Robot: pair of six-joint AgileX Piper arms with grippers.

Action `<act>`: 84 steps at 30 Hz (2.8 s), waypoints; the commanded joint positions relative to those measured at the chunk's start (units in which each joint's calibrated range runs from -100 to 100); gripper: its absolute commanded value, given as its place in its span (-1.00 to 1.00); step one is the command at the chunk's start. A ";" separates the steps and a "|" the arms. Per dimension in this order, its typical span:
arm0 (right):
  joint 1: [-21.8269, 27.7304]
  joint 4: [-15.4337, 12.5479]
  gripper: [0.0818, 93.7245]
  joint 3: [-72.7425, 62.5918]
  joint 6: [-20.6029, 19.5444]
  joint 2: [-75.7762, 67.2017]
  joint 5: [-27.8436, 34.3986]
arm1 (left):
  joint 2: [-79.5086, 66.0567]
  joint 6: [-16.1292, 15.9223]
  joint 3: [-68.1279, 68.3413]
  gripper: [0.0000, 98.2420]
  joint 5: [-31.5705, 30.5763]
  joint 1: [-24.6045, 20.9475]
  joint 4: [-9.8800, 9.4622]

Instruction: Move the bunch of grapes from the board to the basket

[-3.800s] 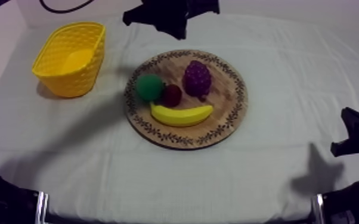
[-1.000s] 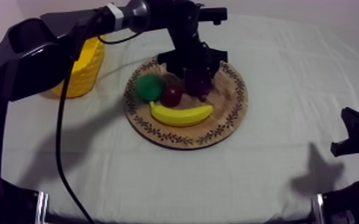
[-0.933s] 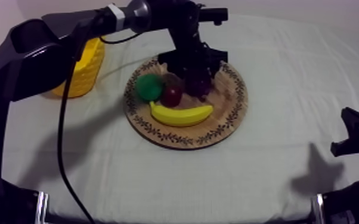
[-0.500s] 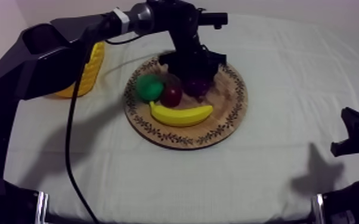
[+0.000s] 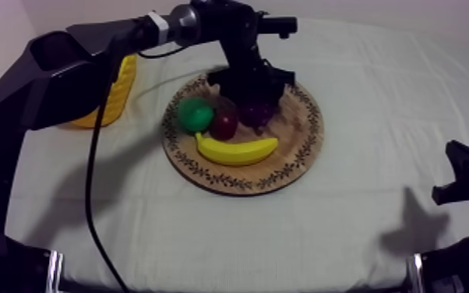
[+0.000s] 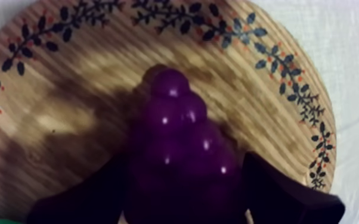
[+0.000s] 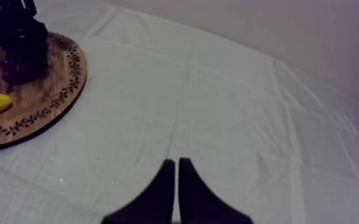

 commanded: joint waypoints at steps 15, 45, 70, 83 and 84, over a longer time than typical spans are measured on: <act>0.01 0.02 -0.99 -0.01 0.02 0.00 -0.13 | -1.18 -0.23 1.18 0.01 -1.19 0.38 -1.02; 0.01 0.02 -0.99 -0.01 0.02 0.00 -0.13 | -34.66 -4.48 31.79 -0.03 -14.03 1.30 -7.55; 0.01 0.02 -0.99 -0.01 0.02 0.00 -0.13 | -76.49 -9.47 76.06 -0.05 -19.79 -11.24 -8.83; 0.01 0.02 -0.99 -0.01 0.02 0.00 -0.13 | -79.82 -9.86 75.88 -0.08 -17.71 -20.95 -8.94; 0.01 0.02 -0.99 -0.01 0.02 0.00 -0.13 | -78.73 -9.69 74.92 -0.08 -17.72 -21.38 -8.96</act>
